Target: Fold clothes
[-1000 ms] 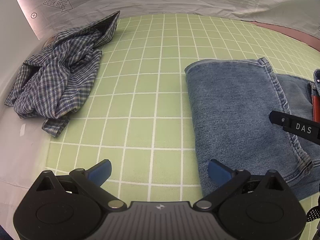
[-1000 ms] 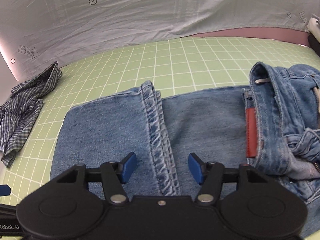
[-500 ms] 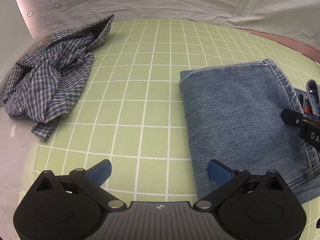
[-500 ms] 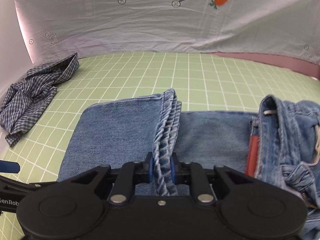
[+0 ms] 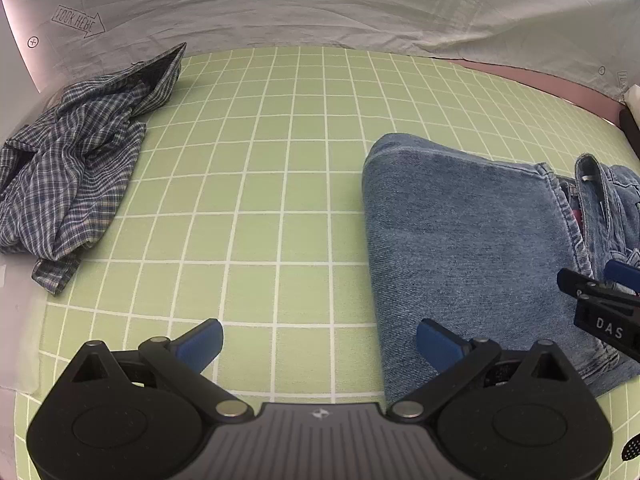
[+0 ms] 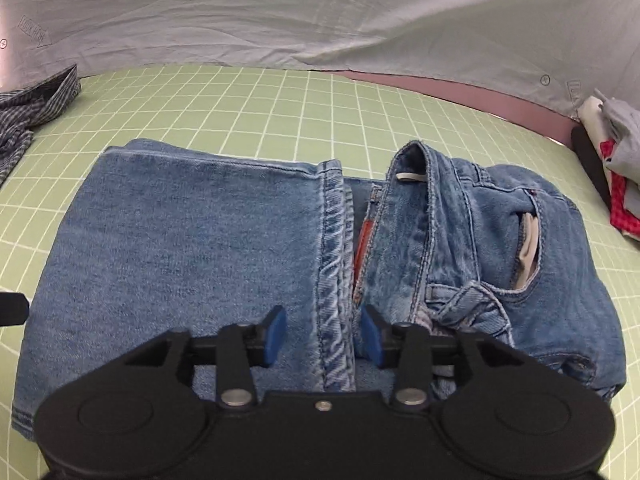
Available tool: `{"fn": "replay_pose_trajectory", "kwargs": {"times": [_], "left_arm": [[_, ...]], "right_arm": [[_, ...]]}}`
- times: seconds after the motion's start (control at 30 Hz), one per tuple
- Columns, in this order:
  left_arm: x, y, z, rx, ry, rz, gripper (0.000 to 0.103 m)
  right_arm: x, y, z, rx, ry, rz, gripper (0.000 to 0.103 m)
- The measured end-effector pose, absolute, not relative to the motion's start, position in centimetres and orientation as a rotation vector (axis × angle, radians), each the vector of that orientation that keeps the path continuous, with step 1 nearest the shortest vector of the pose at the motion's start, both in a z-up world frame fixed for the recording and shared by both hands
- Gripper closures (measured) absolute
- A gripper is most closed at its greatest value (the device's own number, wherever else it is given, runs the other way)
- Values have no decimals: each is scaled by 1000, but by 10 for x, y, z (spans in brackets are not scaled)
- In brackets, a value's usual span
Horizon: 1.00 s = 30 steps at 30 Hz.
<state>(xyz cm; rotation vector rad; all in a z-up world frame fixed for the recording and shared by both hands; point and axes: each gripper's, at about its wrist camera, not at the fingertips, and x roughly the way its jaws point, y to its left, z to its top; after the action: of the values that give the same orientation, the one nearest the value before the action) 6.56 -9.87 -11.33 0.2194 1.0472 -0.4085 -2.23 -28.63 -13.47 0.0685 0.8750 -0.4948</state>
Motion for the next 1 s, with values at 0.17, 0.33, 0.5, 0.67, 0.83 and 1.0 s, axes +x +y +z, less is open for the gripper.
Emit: {"fn": "replay_pose_trajectory", "kwargs": {"times": [0.17,0.33,0.5,0.67,0.83,1.0], "left_arm": [[61,-111,-117,229,1066,-429,1],[56,-129,-122,218,1103,-443,1],[51,-146,-126,193,1131,-421,1],[50,-150,-133,142,1162,-372,2],[51,-144,-140,46,1181,-337,8],[42,-144,-133,9,1118,-354,50]], "right_arm": [[-41,-298,-116,76,789,-614,3],[-69,-338,-106,229,762,-667,0],[-90,-360,-101,276,776,-655,0],[-106,-382,-95,252,786,-641,0],[-122,-408,-95,256,807,-636,0],[-134,-430,-99,253,839,-649,0]]}}
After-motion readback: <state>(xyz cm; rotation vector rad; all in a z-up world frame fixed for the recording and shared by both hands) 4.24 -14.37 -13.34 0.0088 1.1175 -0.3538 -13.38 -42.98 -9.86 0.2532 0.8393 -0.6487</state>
